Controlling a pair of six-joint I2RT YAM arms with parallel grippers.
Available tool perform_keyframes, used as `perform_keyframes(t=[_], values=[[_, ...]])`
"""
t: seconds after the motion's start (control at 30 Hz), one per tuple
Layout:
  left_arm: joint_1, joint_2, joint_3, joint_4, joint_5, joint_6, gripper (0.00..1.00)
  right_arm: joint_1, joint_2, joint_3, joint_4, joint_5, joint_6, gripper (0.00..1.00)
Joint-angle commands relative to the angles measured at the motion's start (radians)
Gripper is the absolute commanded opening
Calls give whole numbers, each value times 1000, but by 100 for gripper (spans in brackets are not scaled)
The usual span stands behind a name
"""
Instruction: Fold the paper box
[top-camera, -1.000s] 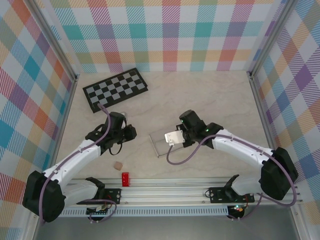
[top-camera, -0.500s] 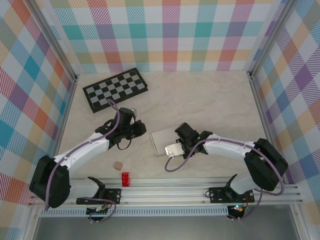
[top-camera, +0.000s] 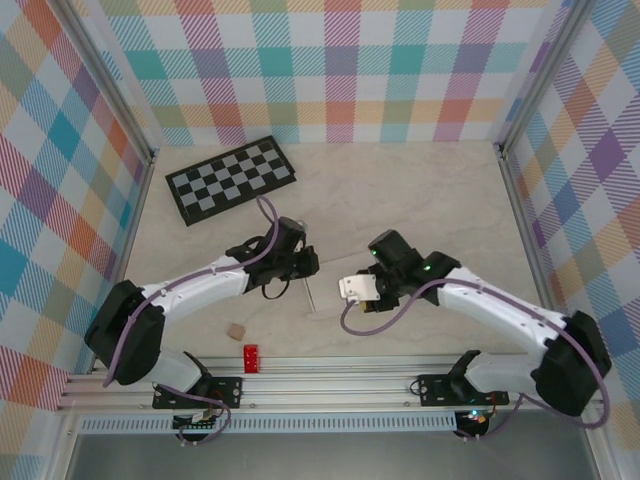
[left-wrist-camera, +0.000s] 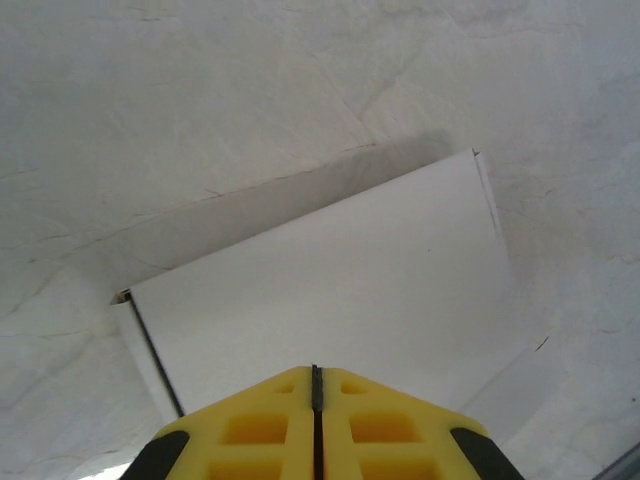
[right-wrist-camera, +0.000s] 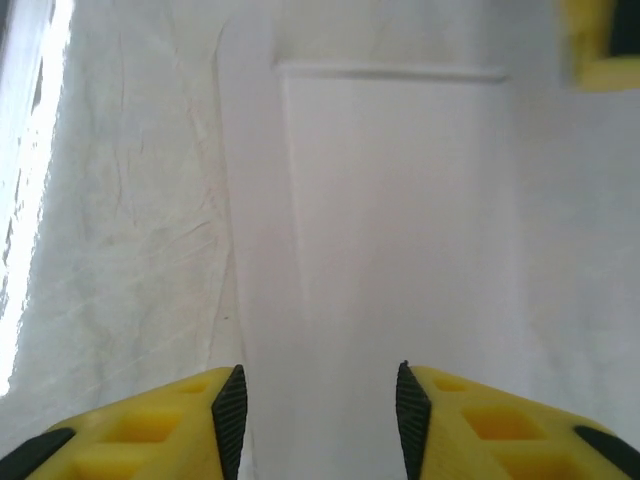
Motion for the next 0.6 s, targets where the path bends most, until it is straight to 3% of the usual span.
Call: perform_keyframes(t=[0.0,0.13,0.33,0.57], values=[[1,-72,6,-91,-53,48,8,-31,-66,36,-95,-56,111,49],[2,-130,-86,-91,-51,-14,8,-181,-108,27,43,-20,417,48],[1,-218,-243,-51,-16,-180,17,-355,70,127,-39,-21,1046,49],[-13,-304,-381,101,-13,-391,24,-396,166,-15,118,-195,1333,51]])
